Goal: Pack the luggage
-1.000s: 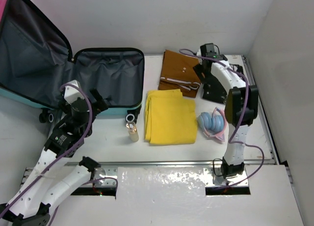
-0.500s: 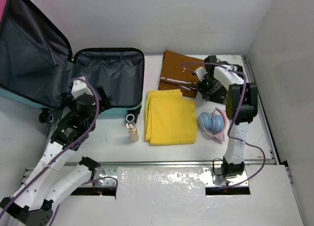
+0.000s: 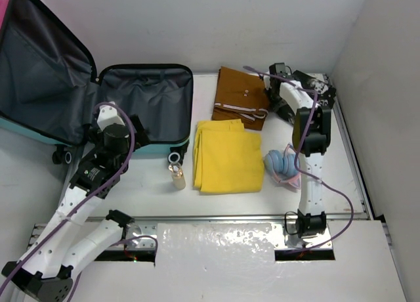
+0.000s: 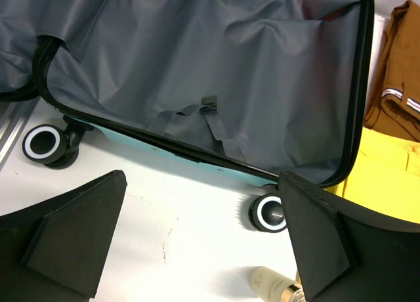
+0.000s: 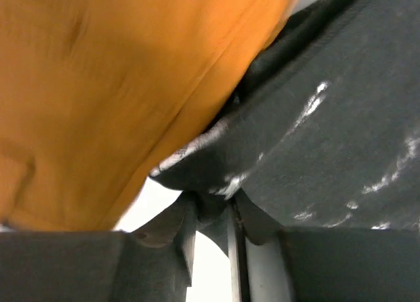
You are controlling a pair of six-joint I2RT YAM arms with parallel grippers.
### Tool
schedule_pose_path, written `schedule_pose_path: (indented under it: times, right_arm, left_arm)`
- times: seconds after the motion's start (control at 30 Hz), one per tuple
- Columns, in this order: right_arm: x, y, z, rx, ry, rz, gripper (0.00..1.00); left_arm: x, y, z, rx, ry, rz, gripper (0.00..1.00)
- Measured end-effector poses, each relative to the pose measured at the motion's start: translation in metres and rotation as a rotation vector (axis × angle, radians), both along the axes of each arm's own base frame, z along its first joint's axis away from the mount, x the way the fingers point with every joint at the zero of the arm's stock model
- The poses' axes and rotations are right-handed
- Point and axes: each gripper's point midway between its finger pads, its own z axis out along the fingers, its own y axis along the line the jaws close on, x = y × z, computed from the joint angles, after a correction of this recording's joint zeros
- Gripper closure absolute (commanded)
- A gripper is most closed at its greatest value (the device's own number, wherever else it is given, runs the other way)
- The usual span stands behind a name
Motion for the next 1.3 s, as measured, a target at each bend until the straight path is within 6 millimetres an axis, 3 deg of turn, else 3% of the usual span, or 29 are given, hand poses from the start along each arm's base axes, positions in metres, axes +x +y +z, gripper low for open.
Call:
schedule_pose_path:
  times: [0.03,0.13,0.2,0.47,0.6,0.7,0.77,0.87,0.9,0.93,0.97,1.0,1.2,1.3]
  right_arm:
    - [0.010,0.002,0.002,0.013,-0.029,-0.029,0.72]
    - [0.040,0.005,0.016,0.065,-0.132,-0.122,0.23]
    - [0.043,0.006,0.023,0.085,-0.162,-0.148,0.13]
    - [0.002,-0.010,0.048,-0.008,-0.109,-0.008,0.16]
    - [-0.016,-0.033,0.032,-0.058,-0.039,0.051,0.16]
    - [-0.035,-0.049,0.008,-0.091,0.056,0.085,0.18]
    - [-0.038,-0.059,-0.005,-0.112,0.089,0.092,0.22]
    - [-0.034,-0.063,-0.007,-0.140,0.089,0.107,0.51]
    - [-0.034,-0.063,-0.012,-0.140,0.097,0.108,0.67]
    - [-0.034,-0.064,-0.014,-0.149,0.109,0.111,0.74]
    - [-0.032,-0.063,-0.015,-0.144,0.114,0.116,0.95]
    - [-0.029,-0.063,-0.016,-0.142,0.116,0.114,1.00]
    - [-0.022,-0.065,-0.008,-0.056,0.074,0.017,1.00]
    - [-0.023,-0.065,0.012,0.003,0.004,-0.067,1.00]
  left_arm:
    - [0.000,0.000,-0.001,0.001,0.002,0.002,0.00]
    - [0.001,0.001,-0.002,0.003,0.007,0.007,0.00]
    - [0.002,0.001,-0.003,0.005,0.011,0.007,0.00]
    - [0.004,-0.001,-0.007,0.009,0.029,-0.002,0.00]
    - [0.005,-0.001,-0.007,0.008,0.030,-0.002,0.00]
    - [0.006,-0.002,-0.008,0.008,0.033,-0.009,0.00]
    - [0.006,-0.004,-0.009,0.008,0.038,-0.014,0.00]
    - [0.007,-0.004,-0.010,0.008,0.041,-0.017,0.00]
    - [0.007,-0.005,-0.010,0.007,0.040,-0.019,0.00]
    - [0.007,-0.005,-0.010,0.008,0.040,-0.021,0.00]
    - [0.007,-0.005,-0.010,0.009,0.041,-0.021,0.00]
    - [0.008,-0.005,-0.011,0.010,0.045,-0.021,0.00]
    - [0.013,-0.019,-0.016,-0.009,0.106,-0.075,0.00]
    - [0.023,-0.038,0.004,-0.076,0.087,-0.130,0.00]
